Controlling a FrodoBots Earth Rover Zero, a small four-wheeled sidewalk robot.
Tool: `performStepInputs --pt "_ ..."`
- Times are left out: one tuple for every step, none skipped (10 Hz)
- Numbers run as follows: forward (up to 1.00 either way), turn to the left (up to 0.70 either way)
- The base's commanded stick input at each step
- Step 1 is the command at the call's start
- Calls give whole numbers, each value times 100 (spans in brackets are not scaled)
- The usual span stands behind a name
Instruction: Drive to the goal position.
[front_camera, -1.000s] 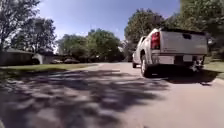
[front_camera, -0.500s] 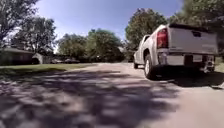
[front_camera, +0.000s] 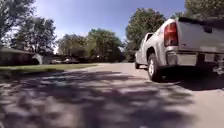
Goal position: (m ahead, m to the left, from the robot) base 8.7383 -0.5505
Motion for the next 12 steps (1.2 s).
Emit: performStepInputs --pt "70 0" --pt "70 0" --pt "70 0" --pt "70 0" --pt "70 0" --pt "70 0" --pt "70 0" --pt "70 0" --pt "70 0" --pt "70 0" --pt "70 0" --pt "70 0"
